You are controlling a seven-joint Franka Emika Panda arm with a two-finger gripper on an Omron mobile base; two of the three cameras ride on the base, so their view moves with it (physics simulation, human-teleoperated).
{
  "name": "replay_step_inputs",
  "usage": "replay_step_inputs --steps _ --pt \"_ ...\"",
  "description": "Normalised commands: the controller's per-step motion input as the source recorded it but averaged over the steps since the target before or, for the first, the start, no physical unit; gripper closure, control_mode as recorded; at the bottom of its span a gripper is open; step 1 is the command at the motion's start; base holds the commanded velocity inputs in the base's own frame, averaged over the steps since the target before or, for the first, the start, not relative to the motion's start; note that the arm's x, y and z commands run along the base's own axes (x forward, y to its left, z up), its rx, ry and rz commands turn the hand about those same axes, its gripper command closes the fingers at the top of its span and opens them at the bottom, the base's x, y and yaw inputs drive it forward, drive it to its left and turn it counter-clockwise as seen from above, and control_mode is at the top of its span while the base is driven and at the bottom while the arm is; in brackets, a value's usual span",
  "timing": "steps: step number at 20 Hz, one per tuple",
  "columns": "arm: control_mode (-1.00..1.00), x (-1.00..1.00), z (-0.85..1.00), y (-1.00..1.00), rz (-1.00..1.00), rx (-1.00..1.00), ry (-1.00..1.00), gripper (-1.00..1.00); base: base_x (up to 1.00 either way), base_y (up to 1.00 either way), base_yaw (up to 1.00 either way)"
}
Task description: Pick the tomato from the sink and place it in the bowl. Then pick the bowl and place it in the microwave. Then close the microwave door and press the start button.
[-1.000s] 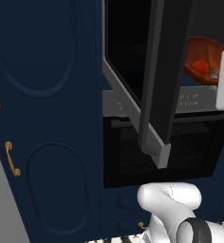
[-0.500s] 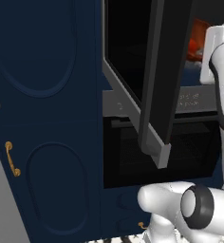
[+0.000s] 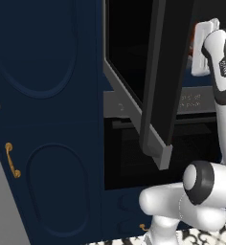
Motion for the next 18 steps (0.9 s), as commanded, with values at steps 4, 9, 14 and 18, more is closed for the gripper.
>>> replay_step_inputs --steps 4,9,14,18 --pt "-1.0 0.47 -0.07 0.0 0.03 0.0 0.15 1.0 0.0 0.0 0.0" --pt "-1.0 0.48 -0.07 0.0 0.03 0.0 0.17 1.0 0.0 0.0 0.0" --pt "-1.0 0.51 -0.01 -0.03 0.07 0.0 0.07 1.0 0.0 0.0 0.0" --pt "-1.0 0.42 -0.06 -0.03 0.1 0.0 0.01 1.0 0.0 0.0 0.0"
